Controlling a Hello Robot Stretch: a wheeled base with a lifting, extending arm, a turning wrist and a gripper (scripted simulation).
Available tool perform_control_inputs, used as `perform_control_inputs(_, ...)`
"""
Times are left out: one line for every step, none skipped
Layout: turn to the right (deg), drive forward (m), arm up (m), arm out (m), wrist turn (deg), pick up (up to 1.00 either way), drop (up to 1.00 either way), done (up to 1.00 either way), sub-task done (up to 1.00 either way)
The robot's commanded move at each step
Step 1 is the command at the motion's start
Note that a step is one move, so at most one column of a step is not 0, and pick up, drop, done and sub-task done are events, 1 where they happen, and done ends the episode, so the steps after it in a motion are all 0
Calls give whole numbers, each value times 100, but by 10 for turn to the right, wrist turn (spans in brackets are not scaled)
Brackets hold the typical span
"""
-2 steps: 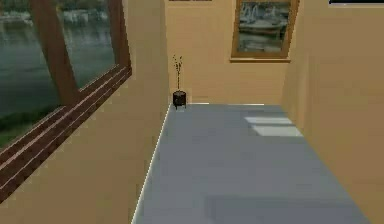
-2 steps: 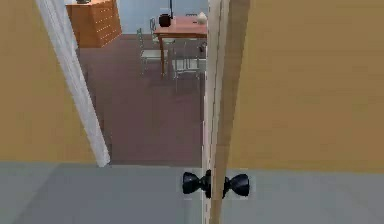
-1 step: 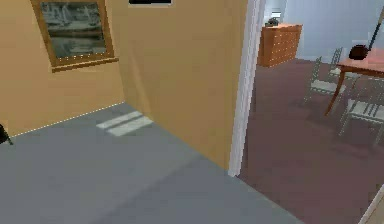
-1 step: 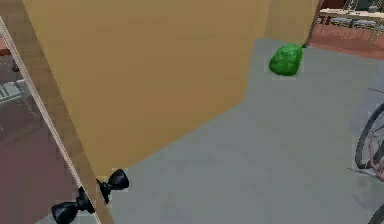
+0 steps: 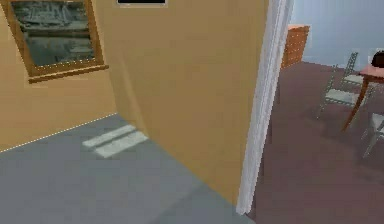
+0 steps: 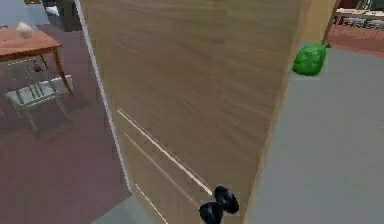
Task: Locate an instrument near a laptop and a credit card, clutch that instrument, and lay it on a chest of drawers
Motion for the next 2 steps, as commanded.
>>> perform_control_inputs(450,0,0,0,0,0,0,0,0)
perform_control_inputs(0,100,0,0,0,0,0,0,0)
